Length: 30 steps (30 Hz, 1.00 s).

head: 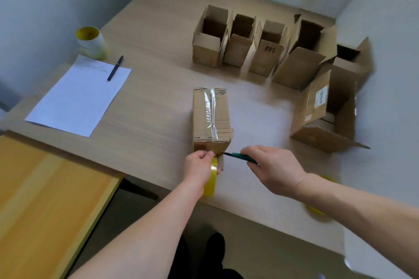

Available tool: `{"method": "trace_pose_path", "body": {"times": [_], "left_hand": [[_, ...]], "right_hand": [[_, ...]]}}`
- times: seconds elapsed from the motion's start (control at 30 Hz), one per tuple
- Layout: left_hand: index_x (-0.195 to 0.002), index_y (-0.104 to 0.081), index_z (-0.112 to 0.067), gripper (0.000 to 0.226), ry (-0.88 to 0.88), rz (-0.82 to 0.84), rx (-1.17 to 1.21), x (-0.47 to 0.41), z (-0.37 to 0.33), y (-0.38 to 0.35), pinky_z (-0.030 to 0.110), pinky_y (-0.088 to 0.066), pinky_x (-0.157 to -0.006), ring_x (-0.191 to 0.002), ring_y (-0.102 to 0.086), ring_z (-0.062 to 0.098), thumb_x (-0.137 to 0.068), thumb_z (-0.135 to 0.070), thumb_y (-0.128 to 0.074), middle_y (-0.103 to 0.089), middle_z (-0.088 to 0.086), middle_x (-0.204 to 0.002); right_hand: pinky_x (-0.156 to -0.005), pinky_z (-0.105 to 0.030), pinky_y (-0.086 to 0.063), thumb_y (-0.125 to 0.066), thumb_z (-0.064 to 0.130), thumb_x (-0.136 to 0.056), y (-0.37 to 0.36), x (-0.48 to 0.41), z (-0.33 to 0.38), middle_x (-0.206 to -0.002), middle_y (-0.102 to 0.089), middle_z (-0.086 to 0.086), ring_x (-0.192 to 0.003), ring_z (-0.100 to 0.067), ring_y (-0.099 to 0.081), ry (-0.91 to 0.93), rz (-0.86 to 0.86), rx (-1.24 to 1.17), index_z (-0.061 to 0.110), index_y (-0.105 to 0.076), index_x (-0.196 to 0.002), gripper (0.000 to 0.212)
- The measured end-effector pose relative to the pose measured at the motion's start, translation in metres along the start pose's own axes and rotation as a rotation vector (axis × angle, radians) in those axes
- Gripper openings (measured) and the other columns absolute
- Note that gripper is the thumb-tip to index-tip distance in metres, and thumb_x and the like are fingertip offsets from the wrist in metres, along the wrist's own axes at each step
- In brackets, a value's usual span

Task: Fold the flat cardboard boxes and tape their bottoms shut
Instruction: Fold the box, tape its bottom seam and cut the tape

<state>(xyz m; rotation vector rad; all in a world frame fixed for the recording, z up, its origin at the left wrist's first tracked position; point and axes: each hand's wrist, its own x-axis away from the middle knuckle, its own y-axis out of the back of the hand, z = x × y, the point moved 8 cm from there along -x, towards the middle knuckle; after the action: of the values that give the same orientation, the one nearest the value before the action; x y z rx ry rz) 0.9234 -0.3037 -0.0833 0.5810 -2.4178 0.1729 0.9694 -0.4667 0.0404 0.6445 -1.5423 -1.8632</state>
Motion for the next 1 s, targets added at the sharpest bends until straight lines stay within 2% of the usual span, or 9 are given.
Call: {"method": "trace_pose_path", "body": {"times": [0.13,0.33,0.4,0.47,0.53,0.6,0.7,0.83,1.0], "left_hand": [[-0.085,-0.07,-0.014,0.023,-0.016,0.012,-0.019,0.002,-0.001,0.0,0.024,-0.049,-0.051,-0.062,-0.071,0.023,-0.099,-0.024,-0.057,-0.068,0.01,-0.087],[-0.082,-0.069,-0.015,0.021,-0.003,-0.016,-0.042,0.001,-0.003,0.005,0.021,-0.046,-0.046,-0.073,-0.072,0.032,-0.098,-0.021,-0.056,-0.067,0.003,-0.088],[-0.077,-0.068,-0.018,0.023,-0.001,-0.035,-0.059,-0.001,-0.004,0.006,0.026,-0.049,-0.051,-0.08,-0.071,0.037,-0.097,-0.023,-0.057,-0.066,0.002,-0.087],[-0.075,-0.068,-0.016,0.024,0.002,-0.046,-0.08,0.0,-0.005,0.008,0.039,-0.057,-0.066,-0.084,-0.07,0.039,-0.095,-0.025,-0.059,-0.067,0.002,-0.086],[-0.074,-0.068,-0.014,0.024,-0.004,-0.035,-0.089,0.0,-0.008,0.01,0.037,-0.057,-0.061,-0.083,-0.071,0.04,-0.094,-0.024,-0.06,-0.066,0.004,-0.083],[-0.078,-0.068,-0.009,0.022,0.008,-0.027,-0.088,0.001,-0.008,0.011,0.026,-0.05,-0.048,-0.077,-0.072,0.039,-0.095,-0.022,-0.06,-0.064,0.007,-0.081],[-0.081,-0.068,-0.004,0.023,0.003,-0.024,-0.1,0.0,-0.01,0.01,0.033,-0.056,-0.056,-0.072,-0.071,0.039,-0.091,-0.024,-0.062,-0.064,0.012,-0.079],[-0.091,-0.066,0.004,0.025,0.028,-0.026,-0.108,0.002,-0.011,0.01,0.023,-0.049,-0.047,-0.064,-0.073,0.032,-0.094,-0.02,-0.06,-0.066,0.014,-0.086],[-0.076,-0.064,-0.008,0.021,0.033,-0.031,-0.111,0.001,-0.013,0.009,0.02,-0.044,-0.042,-0.067,-0.073,0.034,-0.094,-0.018,-0.06,-0.064,0.011,-0.085]], "right_hand": [[-0.054,-0.036,-0.049,-0.052,0.03,-0.098,-0.007,-0.012,0.005,-0.092,-0.064,0.005,-0.076,-0.026,-0.062,-0.012,-0.01,0.079,0.027,-0.056,-0.113,0.016],[-0.045,-0.034,-0.043,-0.055,0.022,-0.095,-0.024,-0.026,0.012,-0.084,-0.06,0.003,-0.067,-0.026,-0.057,-0.026,0.042,0.204,0.026,-0.051,-0.112,0.018],[-0.044,-0.033,-0.042,-0.056,0.023,-0.094,-0.025,-0.025,0.011,-0.083,-0.059,0.003,-0.066,-0.026,-0.057,-0.045,0.037,0.197,0.025,-0.053,-0.11,0.016],[-0.047,-0.033,-0.043,-0.054,0.027,-0.096,-0.023,-0.022,0.009,-0.088,-0.06,0.004,-0.069,-0.025,-0.059,-0.061,0.039,0.138,0.026,-0.055,-0.11,0.014],[-0.052,-0.032,-0.041,-0.051,0.029,-0.096,-0.022,-0.016,0.003,-0.094,-0.06,0.007,-0.074,-0.023,-0.059,-0.098,0.052,0.076,0.028,-0.054,-0.112,0.016],[-0.056,-0.031,-0.042,-0.047,0.03,-0.096,-0.025,-0.008,-0.008,-0.099,-0.06,0.008,-0.074,-0.019,-0.056,-0.155,0.095,0.051,0.029,-0.05,-0.113,0.017],[-0.06,-0.033,-0.044,-0.044,0.027,-0.096,-0.037,0.006,-0.029,-0.105,-0.059,0.006,-0.076,-0.018,-0.053,-0.26,0.187,0.065,0.029,-0.044,-0.12,0.024],[-0.068,-0.042,-0.049,-0.042,0.018,-0.095,-0.062,0.02,-0.057,-0.108,-0.053,-0.005,-0.079,-0.028,-0.054,-0.518,0.27,-0.059,0.026,-0.036,-0.121,0.028],[-0.072,-0.041,-0.045,-0.049,0.017,-0.094,-0.091,0.023,-0.06,-0.106,-0.047,-0.009,-0.082,-0.032,-0.051,-0.663,0.322,-0.201,0.018,-0.036,-0.113,0.024]]}}
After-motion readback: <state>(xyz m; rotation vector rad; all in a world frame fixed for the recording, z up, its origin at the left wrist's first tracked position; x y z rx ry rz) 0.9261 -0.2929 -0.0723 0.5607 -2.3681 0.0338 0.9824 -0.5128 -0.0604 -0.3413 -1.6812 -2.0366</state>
